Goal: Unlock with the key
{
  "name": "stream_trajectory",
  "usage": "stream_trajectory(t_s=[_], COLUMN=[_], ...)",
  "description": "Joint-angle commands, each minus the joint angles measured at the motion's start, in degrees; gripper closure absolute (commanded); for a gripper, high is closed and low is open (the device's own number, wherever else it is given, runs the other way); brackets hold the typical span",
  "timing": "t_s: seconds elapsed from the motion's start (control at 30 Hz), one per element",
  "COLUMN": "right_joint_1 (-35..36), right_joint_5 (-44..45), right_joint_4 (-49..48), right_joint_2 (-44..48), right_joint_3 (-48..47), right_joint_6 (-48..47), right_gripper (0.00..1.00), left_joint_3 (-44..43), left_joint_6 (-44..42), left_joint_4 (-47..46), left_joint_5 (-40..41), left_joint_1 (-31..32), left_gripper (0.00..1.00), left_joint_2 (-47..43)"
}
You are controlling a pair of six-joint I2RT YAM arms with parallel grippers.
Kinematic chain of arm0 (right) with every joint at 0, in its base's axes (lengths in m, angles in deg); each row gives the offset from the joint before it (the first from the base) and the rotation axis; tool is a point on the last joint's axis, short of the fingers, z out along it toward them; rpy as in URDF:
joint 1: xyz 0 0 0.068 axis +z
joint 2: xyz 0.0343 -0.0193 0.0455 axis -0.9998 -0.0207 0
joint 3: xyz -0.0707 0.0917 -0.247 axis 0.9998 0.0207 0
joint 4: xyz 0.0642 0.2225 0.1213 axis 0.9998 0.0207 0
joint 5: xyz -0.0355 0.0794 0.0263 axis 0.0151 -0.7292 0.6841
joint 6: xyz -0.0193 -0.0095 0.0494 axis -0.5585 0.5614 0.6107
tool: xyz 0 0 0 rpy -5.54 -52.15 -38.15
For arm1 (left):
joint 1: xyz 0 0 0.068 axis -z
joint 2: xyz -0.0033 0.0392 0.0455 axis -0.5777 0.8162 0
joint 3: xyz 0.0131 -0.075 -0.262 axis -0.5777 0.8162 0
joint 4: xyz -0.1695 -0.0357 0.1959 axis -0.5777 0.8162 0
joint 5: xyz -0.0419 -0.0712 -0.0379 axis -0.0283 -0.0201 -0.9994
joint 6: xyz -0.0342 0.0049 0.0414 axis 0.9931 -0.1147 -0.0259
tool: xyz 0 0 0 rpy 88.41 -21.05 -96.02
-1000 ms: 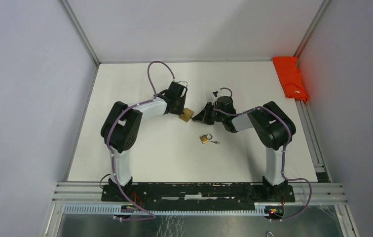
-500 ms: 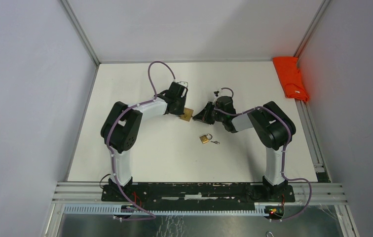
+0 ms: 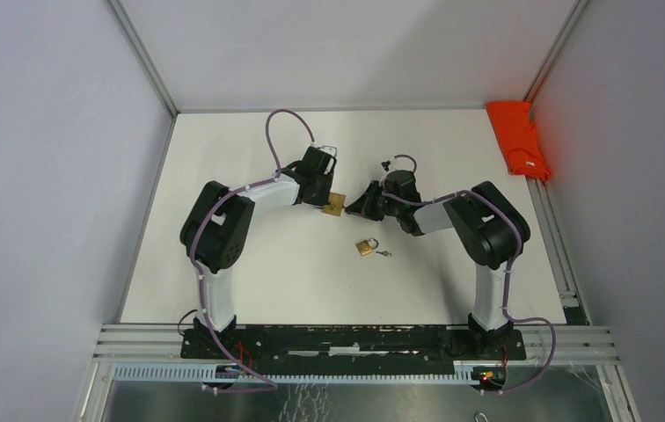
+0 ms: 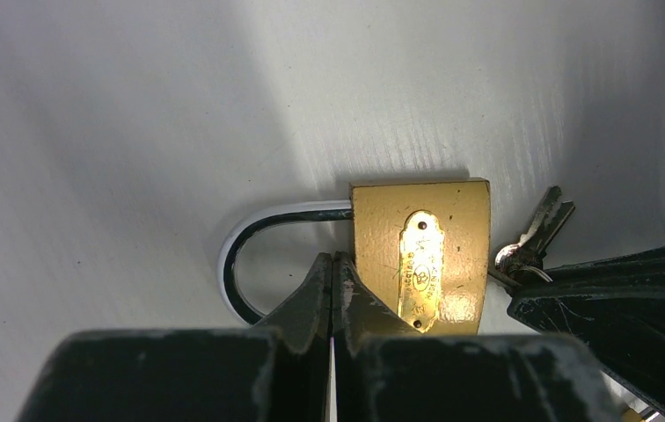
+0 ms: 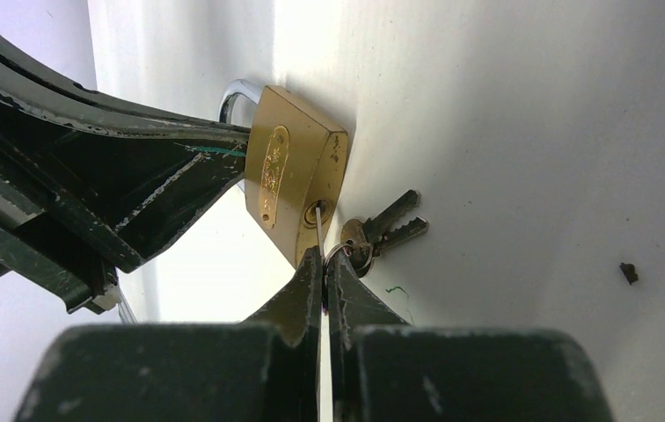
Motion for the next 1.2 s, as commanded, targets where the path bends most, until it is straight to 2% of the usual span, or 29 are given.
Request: stream_trajectory(t_s=[0.0,0.33,0.77,1.0,1.17], right_joint_1=[0.15,0.18,-0.08,-2.85,-6.07], right_joint_5=[-0.38,-10.6,-20.07,-24.69,-28.79], right_joint_4=[1.23,-2.11,-11.52,-20.06,-24.76], right_joint_2=[0.87,-4.32,-8.75,-6.86,-2.39], right_joint_3=[-2.14,-7.55,-8.25,-3.45,1.19], right_joint_6=[-2.63,-4.69,-1.81,2.24,1.42], right_gripper=[1.0,1.0,1.0,1.0,1.0], left_joint_3=[2.77,2.96,3.18,3.43,4.39], left_joint_6=[1.09,0.65,0.72,0.0,-0.07], left_joint_4=[6.66,6.26,5.68,5.16,2.76], left_joint_5=[-3.62,-5.56,-6.51,-6.75,-7.81], left_joint_1=[1.2,1.21,1.38,1.39,1.43], left_gripper=[0.98,0.98,0.98,0.98,0.98], left_joint_2=[1.78,1.69,1.92,1.12,-2.09])
